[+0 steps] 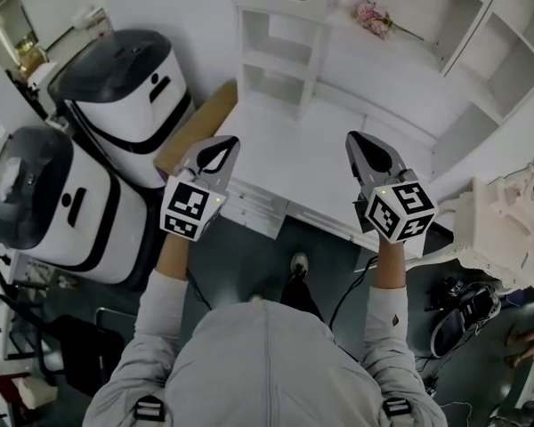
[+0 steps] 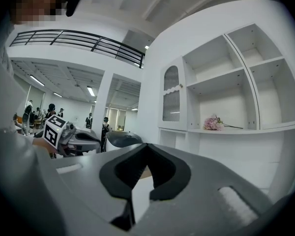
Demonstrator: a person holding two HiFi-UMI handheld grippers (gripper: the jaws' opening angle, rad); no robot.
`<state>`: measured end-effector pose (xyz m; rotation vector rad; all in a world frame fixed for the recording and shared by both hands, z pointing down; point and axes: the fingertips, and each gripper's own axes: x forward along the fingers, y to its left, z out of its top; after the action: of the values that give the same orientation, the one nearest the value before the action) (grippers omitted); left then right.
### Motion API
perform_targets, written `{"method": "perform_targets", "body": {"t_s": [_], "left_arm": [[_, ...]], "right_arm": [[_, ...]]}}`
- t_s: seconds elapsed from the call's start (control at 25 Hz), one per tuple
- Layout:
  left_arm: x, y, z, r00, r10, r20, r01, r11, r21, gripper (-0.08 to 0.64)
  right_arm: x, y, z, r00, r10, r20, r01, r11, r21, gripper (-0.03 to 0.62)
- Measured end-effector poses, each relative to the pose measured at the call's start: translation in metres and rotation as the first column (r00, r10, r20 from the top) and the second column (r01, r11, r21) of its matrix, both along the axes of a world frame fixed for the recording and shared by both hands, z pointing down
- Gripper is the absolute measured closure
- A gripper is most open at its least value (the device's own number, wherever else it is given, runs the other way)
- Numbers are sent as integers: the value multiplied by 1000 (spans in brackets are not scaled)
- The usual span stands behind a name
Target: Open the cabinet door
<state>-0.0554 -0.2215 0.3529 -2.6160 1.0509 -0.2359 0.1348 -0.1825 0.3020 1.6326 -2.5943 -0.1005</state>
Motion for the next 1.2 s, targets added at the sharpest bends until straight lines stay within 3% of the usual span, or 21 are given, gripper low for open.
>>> {"method": "perform_targets", "body": {"t_s": [0.52, 1.2], "left_arm": [[19, -62, -3, 994, -111, -19, 110, 994, -29, 541], [64, -144, 11, 966, -258, -30, 253, 961, -111, 541]], "right_arm": [[35, -111, -24, 997, -72, -25, 73, 997, 23, 583], [60, -292, -64, 977, -197, -75, 199, 980, 18, 430]]}}
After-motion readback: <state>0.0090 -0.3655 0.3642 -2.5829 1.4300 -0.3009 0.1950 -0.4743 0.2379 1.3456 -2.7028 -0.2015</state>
